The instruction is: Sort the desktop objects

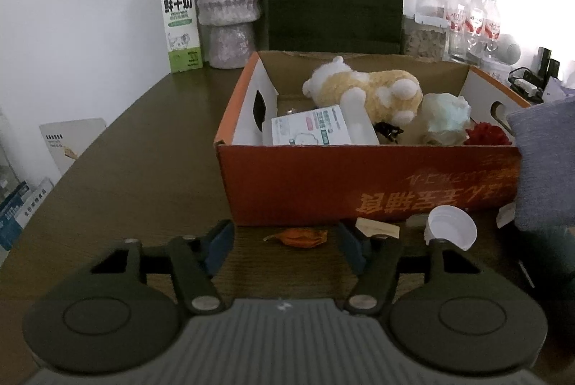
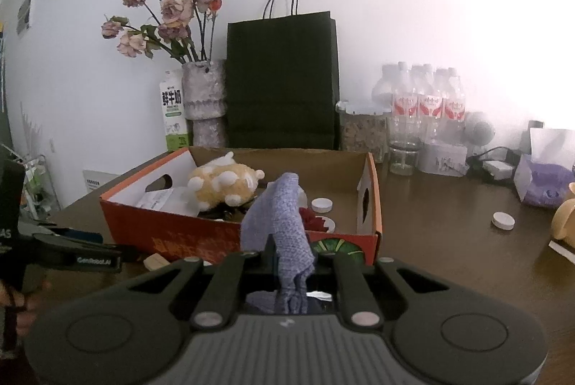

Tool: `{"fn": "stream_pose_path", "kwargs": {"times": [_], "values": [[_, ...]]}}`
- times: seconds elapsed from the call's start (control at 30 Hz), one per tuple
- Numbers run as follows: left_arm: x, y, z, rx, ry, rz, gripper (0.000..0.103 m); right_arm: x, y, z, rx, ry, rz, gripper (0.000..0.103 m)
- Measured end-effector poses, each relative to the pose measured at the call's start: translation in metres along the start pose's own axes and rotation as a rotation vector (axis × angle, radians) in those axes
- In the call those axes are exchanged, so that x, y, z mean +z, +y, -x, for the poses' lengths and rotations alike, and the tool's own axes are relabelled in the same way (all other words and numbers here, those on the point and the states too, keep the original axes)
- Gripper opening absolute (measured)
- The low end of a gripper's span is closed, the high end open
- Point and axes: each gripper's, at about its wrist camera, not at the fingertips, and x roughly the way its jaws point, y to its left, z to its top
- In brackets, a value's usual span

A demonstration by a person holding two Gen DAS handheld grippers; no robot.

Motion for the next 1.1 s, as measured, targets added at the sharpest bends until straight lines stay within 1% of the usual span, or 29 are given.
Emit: {"fn": "stream_pose_path", "kwargs": {"times": [0.03,0.1,0.13,0.17,0.2,0.23,0.3,0.53,0.7,0.77,0.87,1.1], "values": [[0.0,0.0,-0.002,-0.002,0.004,0.002,0.061,0.0,-0.001,-0.001,0.0,0.001,-0.003,0.01],[0.0,0.001,-0.005,-0.009,0.013,0.006,0.052,-0.001,-0.002,-0.002,-0.001,0.004,-0.007,0.01],[0.0,0.001,-0.006,-0.014,0.018,0.007,0.05,-0.001,-0.002,-0.002,-0.001,0.005,-0.009,0.01],[0.0,0.001,-0.007,-0.021,0.023,0.008,0.046,-0.001,-0.002,-0.003,-0.001,0.006,-0.011,0.01],[-0.001,0.001,-0.007,-0.026,0.027,0.008,0.039,-0.001,-0.003,-0.003,-0.002,0.006,-0.012,0.01],[-0.001,0.001,-0.007,-0.03,0.028,0.008,0.037,-0.001,-0.003,-0.003,-0.001,0.006,-0.012,0.01],[-0.002,0.001,-0.007,-0.043,0.028,0.01,0.028,-0.001,-0.003,-0.003,-0.001,0.006,-0.012,0.01],[-0.003,0.001,-0.001,-0.057,0.008,0.012,0.022,-0.001,-0.001,0.0,0.0,0.0,-0.012,0.01],[-0.004,0.0,0.009,-0.07,-0.026,-0.005,0.009,0.0,0.001,0.005,0.004,-0.009,-0.009,0.01],[-0.006,-0.002,0.012,-0.066,-0.033,-0.02,0.008,0.0,0.002,0.007,0.005,-0.011,-0.009,0.01],[-0.008,0.0,0.016,-0.075,-0.036,-0.012,0.007,0.0,0.003,0.01,0.006,-0.016,-0.007,0.01],[-0.009,0.005,0.044,-0.096,-0.098,0.005,0.007,0.002,0.004,0.019,0.009,-0.034,-0.005,0.01]]}}
